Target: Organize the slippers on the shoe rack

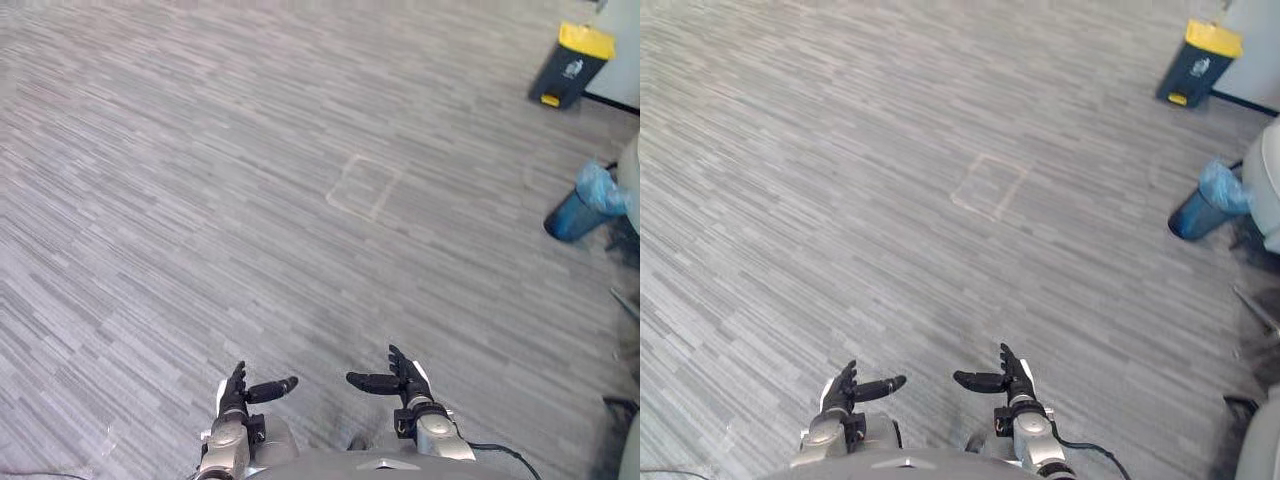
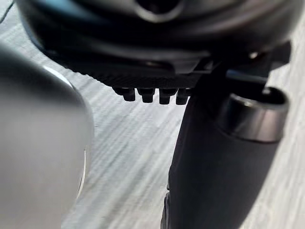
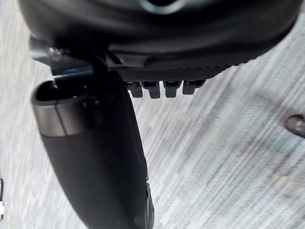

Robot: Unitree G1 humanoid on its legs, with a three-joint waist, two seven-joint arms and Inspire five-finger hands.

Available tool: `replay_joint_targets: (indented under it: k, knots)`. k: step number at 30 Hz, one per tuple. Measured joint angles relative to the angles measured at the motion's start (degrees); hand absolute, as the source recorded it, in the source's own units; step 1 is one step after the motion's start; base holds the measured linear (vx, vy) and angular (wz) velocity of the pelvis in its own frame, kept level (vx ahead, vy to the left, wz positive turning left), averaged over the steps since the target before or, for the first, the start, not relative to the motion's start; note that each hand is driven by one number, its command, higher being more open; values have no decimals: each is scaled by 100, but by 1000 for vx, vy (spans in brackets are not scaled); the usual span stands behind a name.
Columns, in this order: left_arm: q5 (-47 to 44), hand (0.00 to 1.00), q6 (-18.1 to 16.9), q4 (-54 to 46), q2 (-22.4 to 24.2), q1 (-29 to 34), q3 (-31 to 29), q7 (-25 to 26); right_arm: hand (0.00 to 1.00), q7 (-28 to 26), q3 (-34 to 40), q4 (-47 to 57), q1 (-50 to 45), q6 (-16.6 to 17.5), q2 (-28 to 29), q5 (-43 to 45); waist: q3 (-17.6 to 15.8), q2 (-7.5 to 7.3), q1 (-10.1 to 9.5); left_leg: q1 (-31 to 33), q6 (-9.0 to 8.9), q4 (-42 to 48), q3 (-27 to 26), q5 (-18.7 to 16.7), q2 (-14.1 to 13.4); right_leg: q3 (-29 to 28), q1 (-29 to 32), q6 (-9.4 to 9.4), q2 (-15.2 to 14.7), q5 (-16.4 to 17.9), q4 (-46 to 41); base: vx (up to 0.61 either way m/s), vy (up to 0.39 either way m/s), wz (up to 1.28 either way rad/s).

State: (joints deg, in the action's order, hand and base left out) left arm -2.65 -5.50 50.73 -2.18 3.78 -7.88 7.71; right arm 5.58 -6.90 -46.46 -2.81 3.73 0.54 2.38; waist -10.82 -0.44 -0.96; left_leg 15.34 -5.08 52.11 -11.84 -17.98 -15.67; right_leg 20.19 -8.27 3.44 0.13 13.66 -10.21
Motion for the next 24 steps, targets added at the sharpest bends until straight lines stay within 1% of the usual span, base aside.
replay_joint_targets:
  k: [1,2,3,4,5,6,7,8,9,10,11,12,13,14,15,16,17,18,19,20,21,22,23,24]
  knots:
    - [0,100,-23,4,-1,-44,13,3,100,9,-1,-7,65,4,-10,0,-7,-2,-53,248,55,-823,-8,15,138,-14,-164,-37,-33,-6,193,263,35,-14]
    - [0,100,-27,7,-10,-60,16,4,100,9,-2,-21,91,4,-10,0,-16,-12,-68,306,95,-1130,19,44,208,-18,-210,-91,-62,-5,237,455,133,-16]
    - [-6,100,-23,5,-40,-82,18,14,100,15,2,-84,141,3,-12,-3,-40,-31,-128,506,225,-2266,125,727,499,-39,-400,-255,-152,30,383,509,171,-27]
    - [-23,100,-28,16,-111,-65,19,41,100,24,-1,-225,172,5,21,-4,-57,-193,-244,353,323,-2582,141,1255,765,-165,-549,-387,-303,73,464,732,201,5]
    - [-23,100,-29,27,-204,-109,27,99,100,46,-17,-310,203,5,63,-8,-48,-341,-171,294,374,-2697,177,1248,929,-181,-569,-587,-435,-93,508,671,195,26]
    - [-23,100,-25,81,-242,-132,54,118,100,51,-17,-413,206,-5,72,-12,-49,-356,-166,314,471,-2569,193,1111,936,-336,-571,-765,-477,-352,444,545,167,42]
    - [-118,100,-17,117,-243,-121,15,118,100,50,-19,-452,204,-9,79,-17,-49,-347,-187,291,495,-2432,169,1002,901,-475,-545,-867,-486,-446,254,424,178,12]
    - [-144,100,-10,124,-243,-112,-2,128,100,50,-20,-458,192,-9,85,-18,-41,-336,-189,269,524,-2347,146,947,879,-565,-500,-877,-502,-467,61,400,176,-8]
    - [-137,100,-12,128,-248,-55,4,157,100,51,-17,-475,191,-11,122,-65,-46,-343,-182,10,624,-2297,1,721,906,-780,-227,-858,-627,-507,-892,496,202,-7]
    - [-127,100,-8,169,-273,18,66,149,100,49,-7,-563,185,-11,132,-131,-37,-378,-126,-530,587,-2647,-47,483,998,-796,199,-807,-873,-788,-2330,603,197,-5]
    - [-117,100,-4,216,-295,18,144,130,100,45,-3,-582,180,-14,125,-139,-36,-391,-94,-770,570,-2839,-48,399,1046,-785,409,-782,-1015,-1073,-2920,608,122,8]
    - [-114,100,8,312,-355,23,321,122,100,20,-1,-633,173,-16,118,-169,-49,-387,-5,-1206,597,-3155,-28,308,1161,-841,864,-681,-1220,-1089,-4032,621,65,7]
    - [-118,100,42,374,-361,3,329,126,100,-19,-1,-682,185,-16,110,-239,-65,-370,48,-1700,585,-3485,-19,267,1170,-838,1271,-487,-1168,-541,-4650,523,36,5]
    - [-121,100,61,394,-359,7,329,128,100,-32,0,-674,176,-20,107,-240,-76,-338,68,-1865,581,-3622,-15,269,1151,-807,1398,-437,-1108,-391,-4728,426,17,-2]
    - [-124,100,67,427,-358,16,329,127,100,-47,-2,-642,190,-40,85,-242,-92,-276,114,-2103,579,-3800,-10,270,1077,-737,1638,-342,-967,-155,-4732,420,-17,11]
    - [-126,100,70,473,-356,-6,353,124,100,-47,-4,-517,229,1,50,-240,-143,-178,181,-2412,571,-3969,-10,276,938,-531,2038,-216,-707,159,-4376,523,-63,20]
    - [-127,100,70,476,-357,-20,401,124,100,-49,-5,-406,226,92,28,-240,-162,-147,213,-2607,571,-4003,-7,276,819,-351,2419,-176,-540,253,-3732,651,-117,30]
    - [-127,100,70,482,-352,-25,425,118,100,-53,-6,-325,225,154,28,-240,-163,-150,251,-2737,571,-4024,15,275,754,-292,2661,-200,-456,208,-3049,571,-133,28]
    - [-127,100,70,486,-340,-25,426,110,100,-55,-6,-284,226,175,29,-238,-166,-156,275,-2829,565,-4054,35,271,725,-298,2767,-267,-407,56,-2538,616,-180,45]
    - [-126,100,70,491,-309,6,425,90,100,-57,-7,-262,221,200,21,-233,-157,-238,326,-3068,452,-4125,65,209,767,-296,2784,-306,-375,-880,-1127,651,-203,49]
    - [-133,100,84,602,-210,-14,417,67,100,-55,-3,-353,269,193,-48,-239,-165,-77,333,-3276,340,-4165,165,138,576,-198,2542,35,-222,-1483,-962,773,-235,30]
    - [-123,100,91,603,-121,-53,420,16,100,-41,58,-498,436,110,-59,-239,-164,-21,254,-3271,294,-4208,357,251,599,-252,2548,94,-147,-1240,-1107,705,-219,5]
    - [-121,100,94,572,-106,-73,418,-22,100,-28,210,-543,447,72,-24,-240,-178,-40,264,-3321,246,-4208,453,550,701,-275,2582,116,-218,-857,-1499,632,-215,-9]
    - [-120,100,94,568,-59,-62,418,-20,100,-24,249,-527,420,72,-15,-240,-164,-43,274,-3363,169,-4142,462,640,698,-278,2558,120,-237,-711,-1632,480,-186,13]
